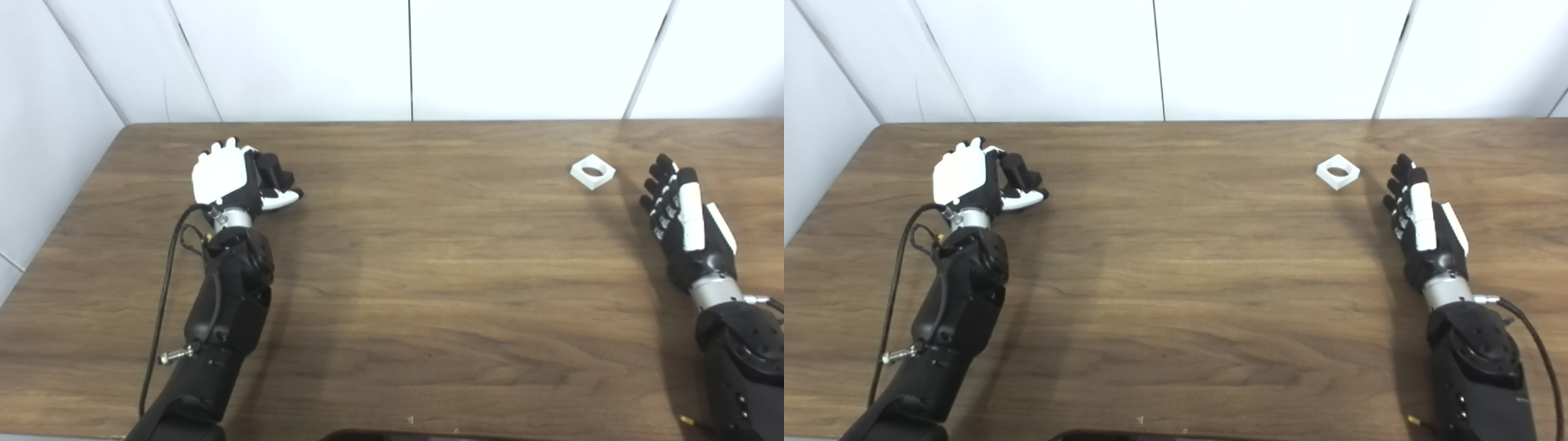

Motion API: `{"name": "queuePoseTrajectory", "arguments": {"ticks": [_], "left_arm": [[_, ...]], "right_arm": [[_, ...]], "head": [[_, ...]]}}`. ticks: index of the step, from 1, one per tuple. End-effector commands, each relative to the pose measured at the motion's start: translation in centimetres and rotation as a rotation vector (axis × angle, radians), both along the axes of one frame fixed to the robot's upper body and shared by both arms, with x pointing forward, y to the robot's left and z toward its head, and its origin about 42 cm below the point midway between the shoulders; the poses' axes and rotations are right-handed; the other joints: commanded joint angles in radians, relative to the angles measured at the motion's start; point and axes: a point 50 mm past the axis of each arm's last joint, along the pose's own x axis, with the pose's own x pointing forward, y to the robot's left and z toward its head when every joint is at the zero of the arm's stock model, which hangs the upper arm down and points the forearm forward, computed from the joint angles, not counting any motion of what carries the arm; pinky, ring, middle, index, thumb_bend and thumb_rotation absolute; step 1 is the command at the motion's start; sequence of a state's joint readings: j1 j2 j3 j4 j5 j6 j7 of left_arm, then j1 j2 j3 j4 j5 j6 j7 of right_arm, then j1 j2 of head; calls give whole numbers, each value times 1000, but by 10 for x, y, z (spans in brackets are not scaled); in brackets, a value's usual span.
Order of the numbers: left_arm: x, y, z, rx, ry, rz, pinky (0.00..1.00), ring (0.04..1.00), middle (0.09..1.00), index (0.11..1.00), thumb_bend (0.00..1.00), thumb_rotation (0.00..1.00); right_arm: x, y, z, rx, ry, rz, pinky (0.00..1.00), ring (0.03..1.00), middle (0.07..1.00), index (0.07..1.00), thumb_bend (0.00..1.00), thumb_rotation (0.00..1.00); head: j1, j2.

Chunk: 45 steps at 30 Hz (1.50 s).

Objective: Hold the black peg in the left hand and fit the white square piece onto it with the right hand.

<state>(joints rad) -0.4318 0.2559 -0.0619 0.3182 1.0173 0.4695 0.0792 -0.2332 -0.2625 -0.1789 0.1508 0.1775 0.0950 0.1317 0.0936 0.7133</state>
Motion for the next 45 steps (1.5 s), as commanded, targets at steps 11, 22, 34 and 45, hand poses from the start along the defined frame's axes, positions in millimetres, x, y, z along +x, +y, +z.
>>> {"name": "queuePoseTrajectory", "arguments": {"ticks": [11, 22, 34, 45], "left_arm": [[12, 11, 29, 133, -60, 7, 1000, 1000, 949, 636, 838, 362], [11, 13, 26, 146, -28, 24, 1000, 1000, 932, 580, 834, 322], [13, 10, 21, 141, -18, 21, 1000, 1000, 921, 538, 824, 286], [16, 10, 19, 112, -4, 23, 1000, 1000, 915, 516, 798, 235]], "right_arm": [[3, -9, 11, 3, -53, 0, 1000, 1000, 1000, 1000, 627, 1000], [3, -12, 11, 12, -50, 7, 1000, 1000, 1000, 1000, 644, 1000], [4, -13, 11, 6, -46, 7, 1000, 1000, 1000, 1000, 658, 1000], [1, -12, 13, 6, -53, 11, 1000, 1000, 1000, 1000, 650, 1000]], "head": [[5, 5], [9, 8], [4, 7], [-2, 4]]}}
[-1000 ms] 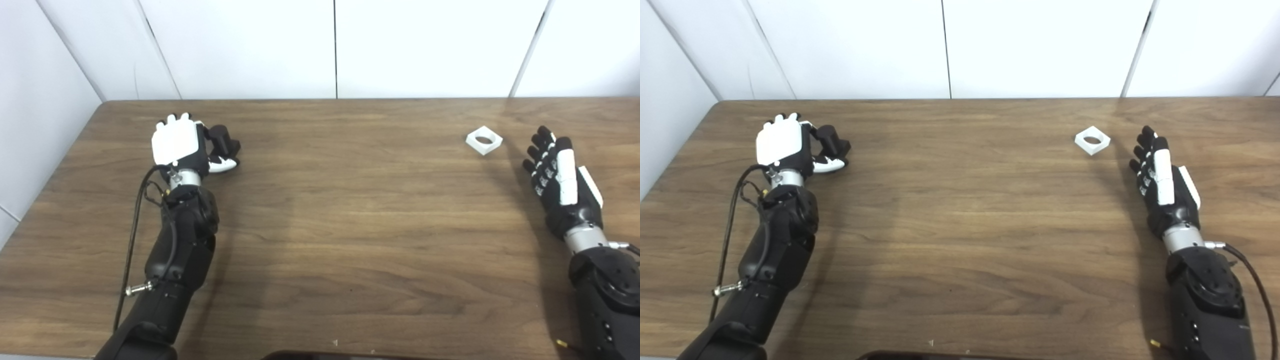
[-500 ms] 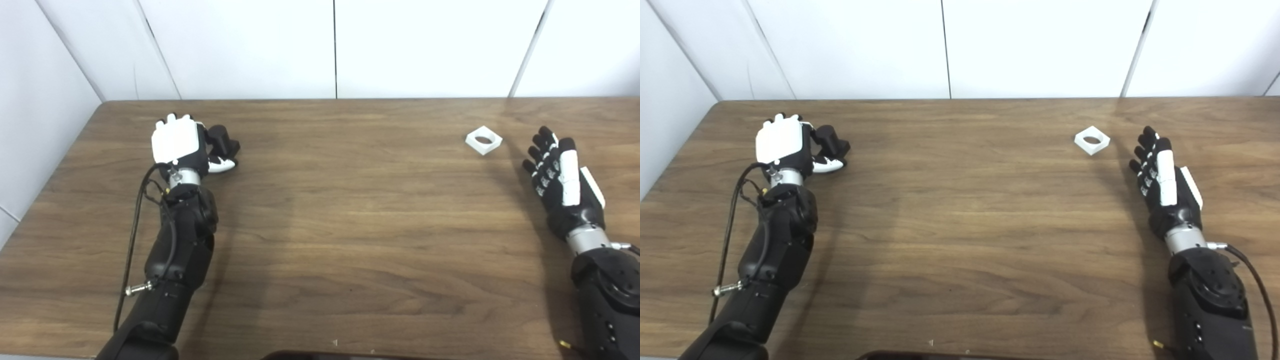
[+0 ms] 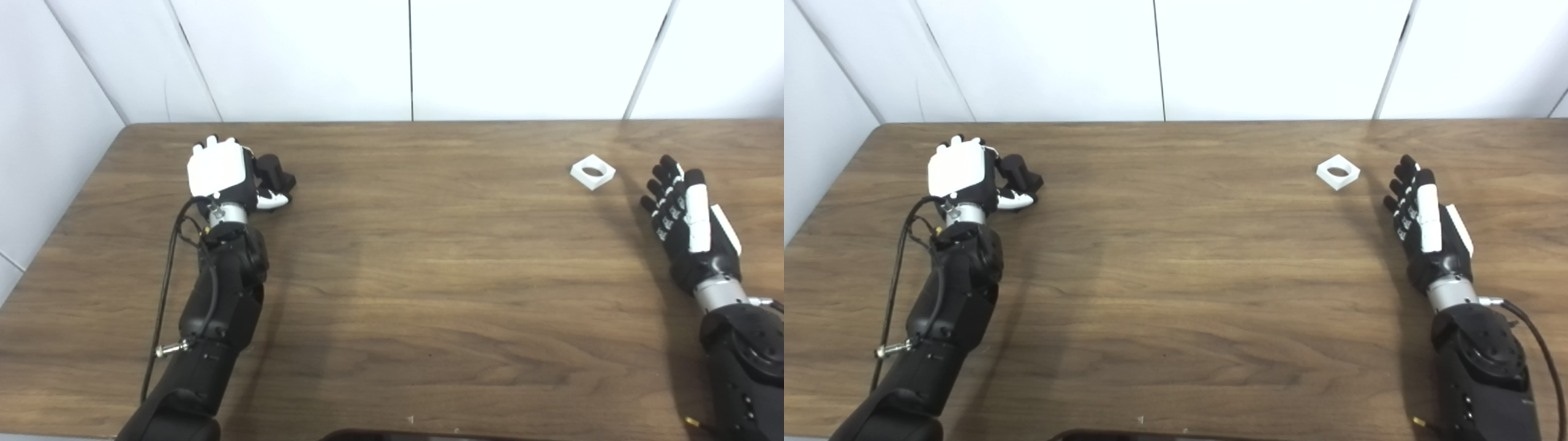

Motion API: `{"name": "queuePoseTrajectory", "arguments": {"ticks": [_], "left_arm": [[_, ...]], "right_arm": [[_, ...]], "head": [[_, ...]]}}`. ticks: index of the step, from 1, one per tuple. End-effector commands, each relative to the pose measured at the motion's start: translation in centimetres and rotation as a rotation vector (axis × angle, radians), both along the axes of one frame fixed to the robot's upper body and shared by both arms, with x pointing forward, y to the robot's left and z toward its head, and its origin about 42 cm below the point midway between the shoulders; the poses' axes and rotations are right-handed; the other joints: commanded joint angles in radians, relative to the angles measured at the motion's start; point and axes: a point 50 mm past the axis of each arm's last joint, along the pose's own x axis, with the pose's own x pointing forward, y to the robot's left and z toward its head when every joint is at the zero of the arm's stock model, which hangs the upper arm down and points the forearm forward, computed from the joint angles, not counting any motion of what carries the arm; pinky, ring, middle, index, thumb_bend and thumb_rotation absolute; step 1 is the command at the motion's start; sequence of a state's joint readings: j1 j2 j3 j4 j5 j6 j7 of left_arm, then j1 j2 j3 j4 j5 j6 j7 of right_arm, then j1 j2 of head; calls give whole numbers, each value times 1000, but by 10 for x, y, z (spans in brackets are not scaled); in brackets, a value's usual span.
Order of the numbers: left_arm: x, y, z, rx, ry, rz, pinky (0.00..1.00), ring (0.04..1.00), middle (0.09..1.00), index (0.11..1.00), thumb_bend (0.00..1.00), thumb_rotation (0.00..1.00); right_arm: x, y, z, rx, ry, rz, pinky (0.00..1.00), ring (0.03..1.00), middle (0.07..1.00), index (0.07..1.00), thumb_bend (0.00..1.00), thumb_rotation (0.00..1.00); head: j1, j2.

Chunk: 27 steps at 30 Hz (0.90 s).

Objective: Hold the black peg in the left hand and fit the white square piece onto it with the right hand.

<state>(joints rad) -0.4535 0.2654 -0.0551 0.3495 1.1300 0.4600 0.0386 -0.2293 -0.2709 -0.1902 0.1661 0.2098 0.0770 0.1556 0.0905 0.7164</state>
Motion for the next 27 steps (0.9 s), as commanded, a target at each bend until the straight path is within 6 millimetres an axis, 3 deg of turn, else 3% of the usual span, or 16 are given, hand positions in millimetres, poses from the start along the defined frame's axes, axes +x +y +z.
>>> {"name": "queuePoseTrajectory", "arguments": {"ticks": [1, 4, 7, 9, 27], "left_arm": [[9, 4, 15, 5, -37, 16, 1000, 1000, 915, 519, 795, 230], [11, 3, 15, -3, -40, 13, 1000, 1000, 919, 527, 774, 192], [12, 2, 14, -12, -48, 11, 1000, 1000, 919, 495, 575, 93], [12, 2, 14, -15, -52, 9, 1000, 1000, 917, 488, 534, 72], [5, 0, 14, -63, -92, -18, 1000, 1000, 894, 485, 524, 57]], "right_arm": [[2, -6, 15, -19, -46, -1, 1000, 1000, 1000, 1000, 650, 1000], [3, -8, 15, -13, -47, 0, 1000, 1000, 1000, 1000, 657, 1000], [2, -8, 16, -15, -47, -1, 1000, 1000, 1000, 1000, 659, 1000], [3, -9, 16, -13, -46, -2, 1000, 1000, 1000, 1000, 663, 1000], [5, -9, 14, -13, -42, -1, 1000, 1000, 1000, 1000, 655, 1000]], "head": [[1, 1], [0, 0], [0, 2], [1, 0], [1, 1]]}}
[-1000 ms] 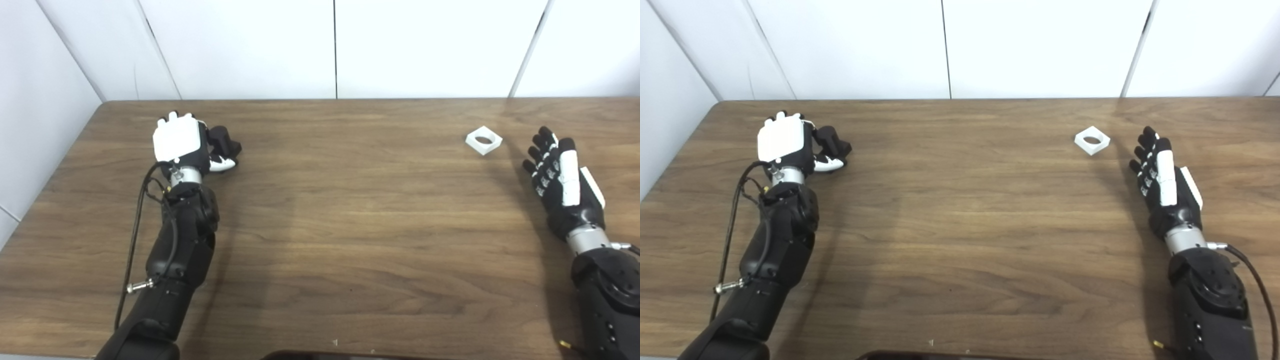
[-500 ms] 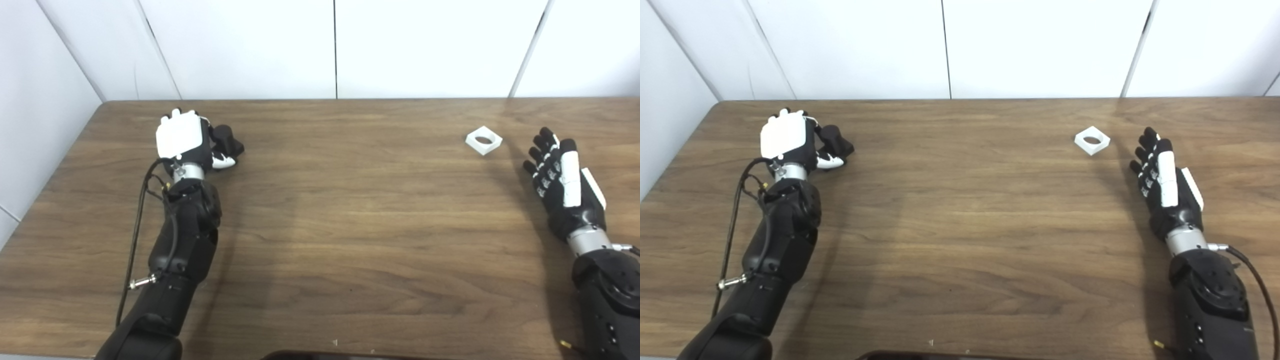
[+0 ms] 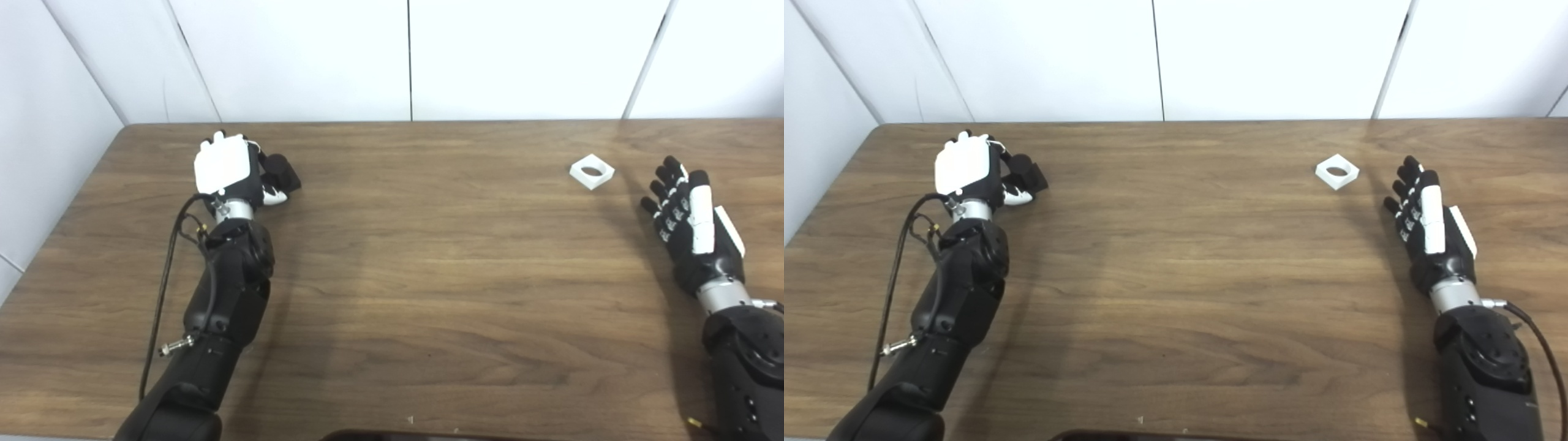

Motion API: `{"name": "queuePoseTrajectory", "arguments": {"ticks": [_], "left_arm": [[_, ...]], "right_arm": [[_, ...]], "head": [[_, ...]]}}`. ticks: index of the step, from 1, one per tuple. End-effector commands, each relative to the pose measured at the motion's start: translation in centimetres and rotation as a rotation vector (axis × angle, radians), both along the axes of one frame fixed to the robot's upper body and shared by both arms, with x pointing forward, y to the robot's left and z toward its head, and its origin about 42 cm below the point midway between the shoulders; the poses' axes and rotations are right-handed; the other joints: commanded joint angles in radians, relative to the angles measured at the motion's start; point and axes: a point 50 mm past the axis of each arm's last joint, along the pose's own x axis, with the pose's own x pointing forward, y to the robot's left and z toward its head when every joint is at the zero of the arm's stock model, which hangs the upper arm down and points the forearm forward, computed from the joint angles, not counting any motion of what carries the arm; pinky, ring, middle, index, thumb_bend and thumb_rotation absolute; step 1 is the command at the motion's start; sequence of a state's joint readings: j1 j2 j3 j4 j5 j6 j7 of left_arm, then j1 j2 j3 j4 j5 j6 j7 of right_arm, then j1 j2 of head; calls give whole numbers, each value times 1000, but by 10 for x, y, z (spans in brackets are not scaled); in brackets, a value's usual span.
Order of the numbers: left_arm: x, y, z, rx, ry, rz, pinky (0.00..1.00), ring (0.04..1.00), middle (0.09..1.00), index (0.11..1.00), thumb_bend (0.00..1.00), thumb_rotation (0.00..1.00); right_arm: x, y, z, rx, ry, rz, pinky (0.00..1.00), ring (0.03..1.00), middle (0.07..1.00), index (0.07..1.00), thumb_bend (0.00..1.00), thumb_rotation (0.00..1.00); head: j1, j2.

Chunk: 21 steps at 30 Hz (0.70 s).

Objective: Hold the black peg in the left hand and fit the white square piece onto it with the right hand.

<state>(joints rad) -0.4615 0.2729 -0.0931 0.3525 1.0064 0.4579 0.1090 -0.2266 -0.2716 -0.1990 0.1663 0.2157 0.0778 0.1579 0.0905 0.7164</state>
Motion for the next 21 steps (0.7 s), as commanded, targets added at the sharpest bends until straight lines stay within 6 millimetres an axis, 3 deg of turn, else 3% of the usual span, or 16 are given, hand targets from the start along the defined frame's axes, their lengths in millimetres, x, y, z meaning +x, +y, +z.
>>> {"name": "queuePoseTrajectory", "arguments": {"ticks": [1, 10, 21], "left_arm": [[1, 5, 14, -6, -47, 9, 1000, 1000, 894, 486, 524, 57], [-14, -7, 20, -91, -80, -46, 1000, 1000, 876, 485, 524, 57], [-48, -29, 20, -152, -83, -153, 1000, 1000, 882, 489, 523, 60]], "right_arm": [[6, -6, 14, -24, -42, 6, 1000, 1000, 1000, 1000, 657, 1000], [8, 1, 15, -32, -41, 1, 1000, 1000, 1000, 1000, 658, 1000], [7, 8, 14, -27, -29, 8, 1000, 1000, 1000, 1000, 683, 1000]], "head": [[1, 1], [-8, -1], [-24, 0]]}}
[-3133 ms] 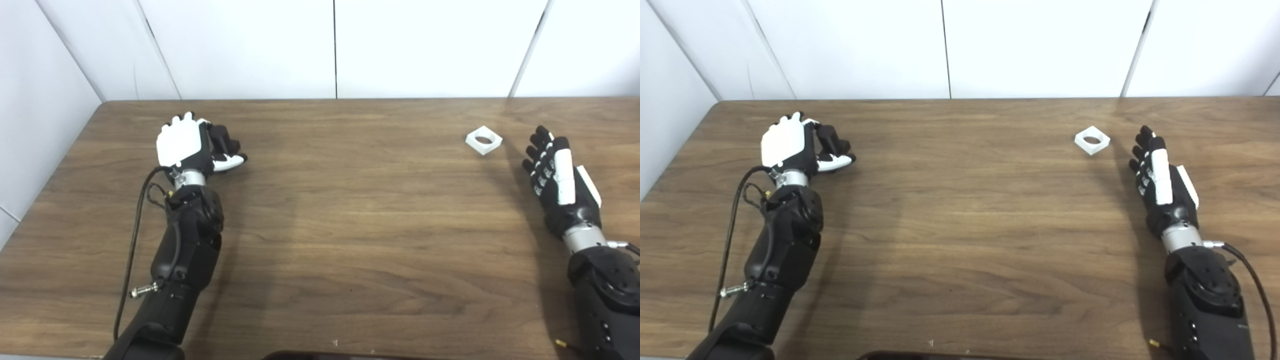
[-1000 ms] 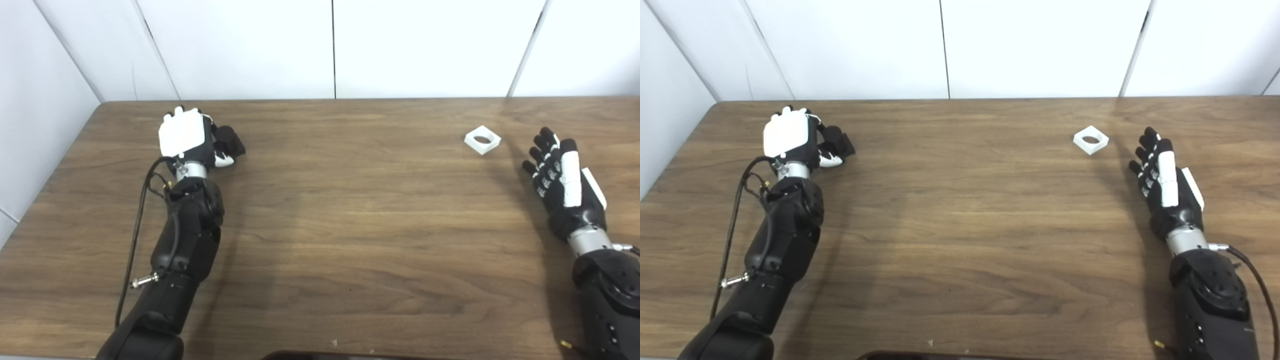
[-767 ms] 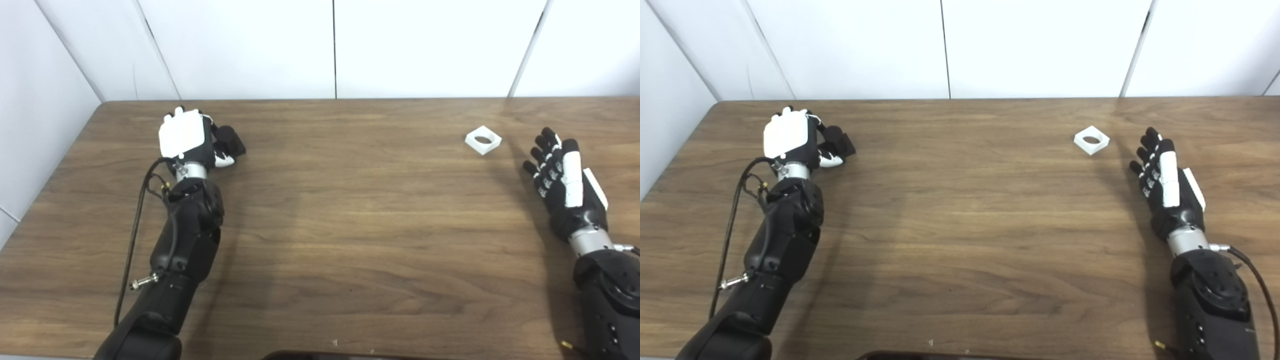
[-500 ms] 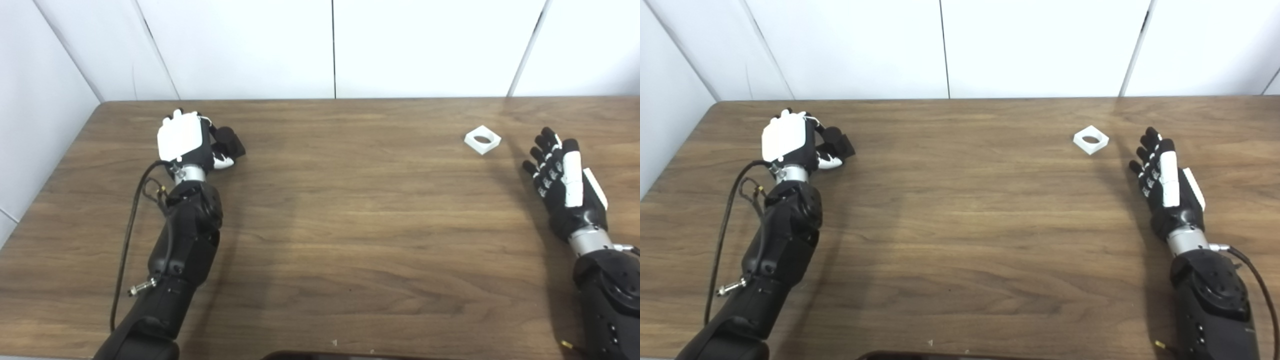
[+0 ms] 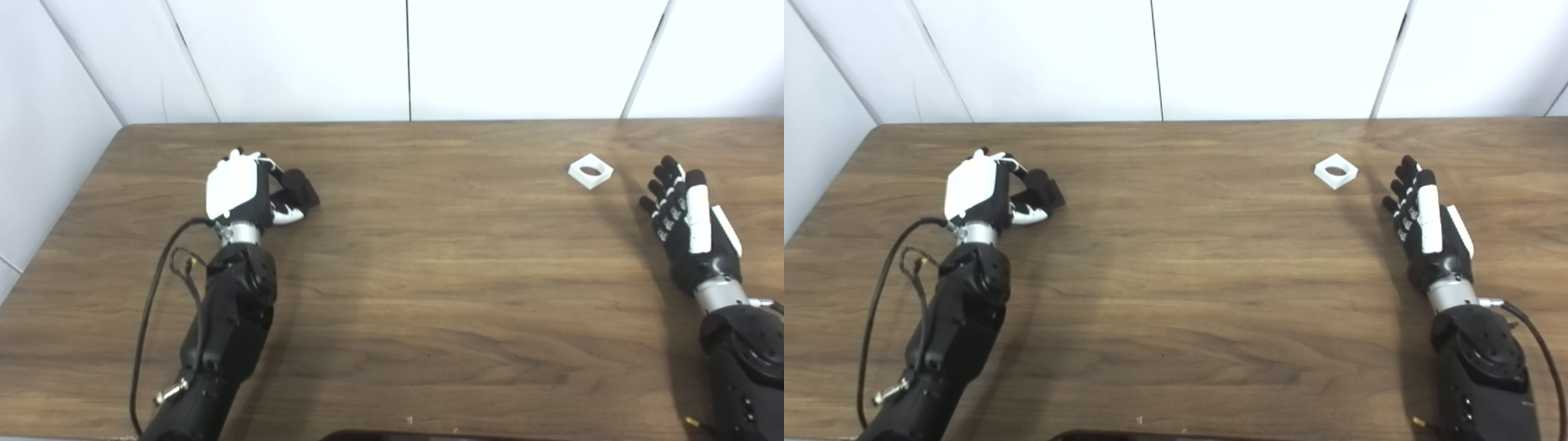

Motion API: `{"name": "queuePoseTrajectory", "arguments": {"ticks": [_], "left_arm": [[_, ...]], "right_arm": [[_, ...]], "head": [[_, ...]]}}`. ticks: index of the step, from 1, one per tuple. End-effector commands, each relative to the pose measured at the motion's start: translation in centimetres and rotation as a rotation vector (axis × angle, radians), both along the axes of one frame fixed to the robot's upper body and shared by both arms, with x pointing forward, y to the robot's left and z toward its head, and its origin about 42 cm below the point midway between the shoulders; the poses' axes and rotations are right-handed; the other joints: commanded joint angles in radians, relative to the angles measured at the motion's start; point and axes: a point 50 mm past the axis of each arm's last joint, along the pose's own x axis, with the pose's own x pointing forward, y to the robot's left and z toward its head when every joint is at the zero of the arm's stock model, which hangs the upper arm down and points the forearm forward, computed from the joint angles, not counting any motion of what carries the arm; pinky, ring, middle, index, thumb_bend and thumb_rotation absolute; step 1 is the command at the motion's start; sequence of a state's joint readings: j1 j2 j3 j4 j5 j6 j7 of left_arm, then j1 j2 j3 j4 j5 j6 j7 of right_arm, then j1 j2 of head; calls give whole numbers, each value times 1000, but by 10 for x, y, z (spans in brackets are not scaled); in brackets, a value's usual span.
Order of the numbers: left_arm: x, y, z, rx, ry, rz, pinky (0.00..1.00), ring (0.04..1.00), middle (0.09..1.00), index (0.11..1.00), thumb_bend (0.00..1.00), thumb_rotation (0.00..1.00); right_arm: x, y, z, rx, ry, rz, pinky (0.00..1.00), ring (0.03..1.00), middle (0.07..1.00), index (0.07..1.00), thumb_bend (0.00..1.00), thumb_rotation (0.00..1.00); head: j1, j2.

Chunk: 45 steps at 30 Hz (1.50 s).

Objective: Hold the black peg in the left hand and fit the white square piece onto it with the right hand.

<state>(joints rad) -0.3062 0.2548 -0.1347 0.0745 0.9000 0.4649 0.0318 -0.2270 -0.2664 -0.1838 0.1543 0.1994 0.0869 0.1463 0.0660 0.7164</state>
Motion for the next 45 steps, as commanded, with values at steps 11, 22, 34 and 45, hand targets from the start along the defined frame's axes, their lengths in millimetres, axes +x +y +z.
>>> {"name": "queuePoseTrajectory", "arguments": {"ticks": [11, 22, 34, 45], "left_arm": [[-31, -33, 33, -81, -88, -221, 1000, 1000, 906, 490, 521, 61], [-60, -61, 31, -88, -94, -369, 1000, 989, 897, 490, 522, 65], [-89, -91, 22, -125, -79, -473, 1000, 1000, 910, 491, 522, 68], [-106, -117, 26, -171, -74, -568, 1000, 1000, 917, 492, 522, 68]], "right_arm": [[5, 6, 12, -3, -22, 10, 1000, 1000, 1000, 1000, 673, 1000], [3, 8, 11, -8, -22, 9, 1000, 1000, 1000, 1000, 667, 1000], [1, 12, 12, -12, -17, 4, 1000, 1000, 1000, 1000, 676, 1000], [-2, 15, 13, -11, -19, 0, 1000, 1000, 1000, 1000, 691, 1000]], "head": [[-17, 3], [-28, 8], [-48, 21], [-57, 29]]}}
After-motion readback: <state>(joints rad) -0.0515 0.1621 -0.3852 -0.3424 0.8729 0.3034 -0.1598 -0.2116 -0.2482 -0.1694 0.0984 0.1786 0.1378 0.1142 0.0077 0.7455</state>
